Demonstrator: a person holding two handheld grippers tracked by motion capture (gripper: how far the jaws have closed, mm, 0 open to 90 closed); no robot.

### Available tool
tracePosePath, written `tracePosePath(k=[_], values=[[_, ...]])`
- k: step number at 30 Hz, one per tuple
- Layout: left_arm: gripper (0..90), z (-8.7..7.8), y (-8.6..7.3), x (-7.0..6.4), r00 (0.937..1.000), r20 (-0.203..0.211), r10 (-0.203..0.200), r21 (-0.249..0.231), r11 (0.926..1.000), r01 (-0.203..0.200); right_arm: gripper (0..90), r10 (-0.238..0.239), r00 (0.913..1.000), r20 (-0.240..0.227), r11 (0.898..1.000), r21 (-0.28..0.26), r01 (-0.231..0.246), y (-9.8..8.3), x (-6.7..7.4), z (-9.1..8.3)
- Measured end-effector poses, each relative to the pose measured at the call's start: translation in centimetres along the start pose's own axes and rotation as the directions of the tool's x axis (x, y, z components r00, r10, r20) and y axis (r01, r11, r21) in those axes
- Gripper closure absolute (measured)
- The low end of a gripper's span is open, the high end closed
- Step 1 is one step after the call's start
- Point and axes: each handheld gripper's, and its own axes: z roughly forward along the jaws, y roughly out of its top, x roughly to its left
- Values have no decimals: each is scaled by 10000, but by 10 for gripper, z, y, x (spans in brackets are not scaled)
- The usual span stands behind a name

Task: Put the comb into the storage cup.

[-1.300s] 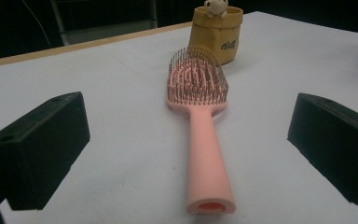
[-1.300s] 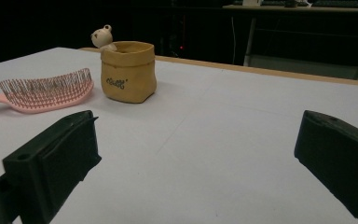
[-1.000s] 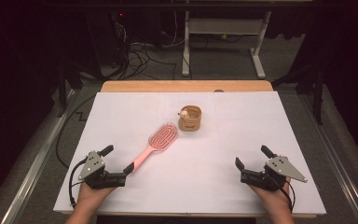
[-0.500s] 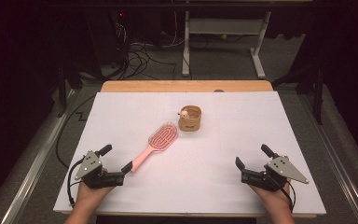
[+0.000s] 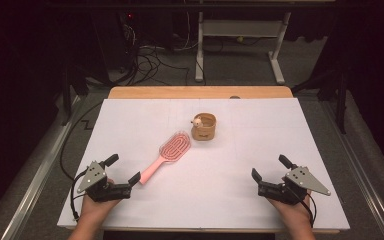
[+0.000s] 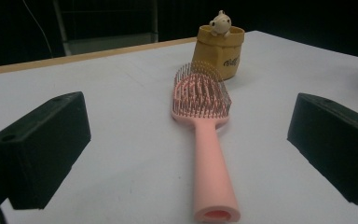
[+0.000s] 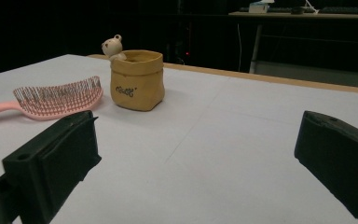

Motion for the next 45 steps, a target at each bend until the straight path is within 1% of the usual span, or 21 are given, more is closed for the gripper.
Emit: tracePosePath(k=[10, 11, 17, 22, 23, 26, 27, 28, 29, 30, 31, 34, 35, 36, 37, 38, 39, 40, 41, 42, 45], values=[[34, 0, 2, 3, 9999, -166, -43, 523, 9986, 52, 3, 11, 10000, -16, 9999, 128, -11, -1, 1, 1], [51, 1, 2, 3, 9999, -130, -88, 746, 9972, 98, 3, -1, 10000, -19, 9999, 140, 1, -1, 1, 1], [142, 4, 3, 1, 10000, -69, 25, 1243, 9922, -16, 3, 8, 10000, -34, 9998, 181, -7, -1, 1, 2], [167, 8, 2, 0, 10000, -24, 18, 1768, 9842, -14, 3, 25, 10000, -55, 9998, 202, -24, -1, 1, 2], [170, 8, 2, 0, 10000, -24, 18, 1768, 9842, -14, 3, 25, 10000, -55, 9998, 202, -24, -1, 1, 2], [186, 11, 1, -1, 10000, 37, -41, 2131, 9770, 32, 3, 25, 10000, -53, 9998, 206, -24, -1, 1, 2], [197, 13, 1, -2, 9999, 74, -91, 2347, 9721, 71, 3, 32, 10000, -60, 9997, 227, -30, -1, 1, 2], [217, 13, 1, -2, 9999, 74, -91, 2347, 9721, 71, 3, 32, 10000, -60, 9997, 227, -30, -1, 1, 2], [246, 16, 1, -3, 9999, 28, -111, 2614, 9652, 100, 3, 73, 10000, -63, 9997, 247, -71, -1, 1, 2], [245, 16, 1, -3, 9999, 28, -111, 2614, 9652, 100, 3, 84, 9999, -69, 9997, 250, -83, -1, 1, 2], [247, 18, 1, -4, 10000, -36, -68, 2876, 9577, 76, 3, 72, 10000, -61, 9997, 246, -71, -2, 1, 2], [259, 21, 1, -6, 10000, 7, -63, 3165, 9486, 58, 3, 87, 10000, -49, 9996, 268, -85, -2, 1, 2], [263, 21, 1, -6, 10000, 7, -63, 3165, 9486, 58, 3, 87, 10000, -49, 9996, 268, -85, -2, 1, 2], [270, 23, 1, -8, 9999, 43, -110, 3367, 9416, 89, 3, 89, 10000, -40, 9995, 290, -88, -2, 1, 2], [275, 23, 1, -8, 9999, 43, -110, 3367, 9416, 89, 3, 89, 10000, -40, 9995, 290, -88, -2, 1, 2], [283, 24, 1, -8, 9998, 112, -137, 3475, 9376, 89, 3, 84, 10000, -40, 9995, 289, -83, -2, 1, 2], [291, 26, 1, -9, 9998, 106, -186, 3666, 9303, 135, 3, 80, 10000, -39, 9996, 289, -79, -2, 1, 2], [304, 26, 1, -9, 9998, 106, -186, 3666, 9303, 135, 3, 80, 10000, -39, 9996, 289, -79, -2, 1, 2], [324, 27, 1, -8, 9994, 164, -297, 3806, 9245, 212, 4, 69, 10000, -34, 9996, 289, -68, -2, 1, 2], [340, 27, 1, -8, 9994, 164, -297, 3806, 9245, 212, 3, 74, 10000, -36, 9996, 290, -73, -2, 1, 2], [378, 31, 0, -10, 9997, 174, -158, 4072, 9133, 73, 4, 55, 10000, -7, 9996, 286, -55, -2, 0, 2]])
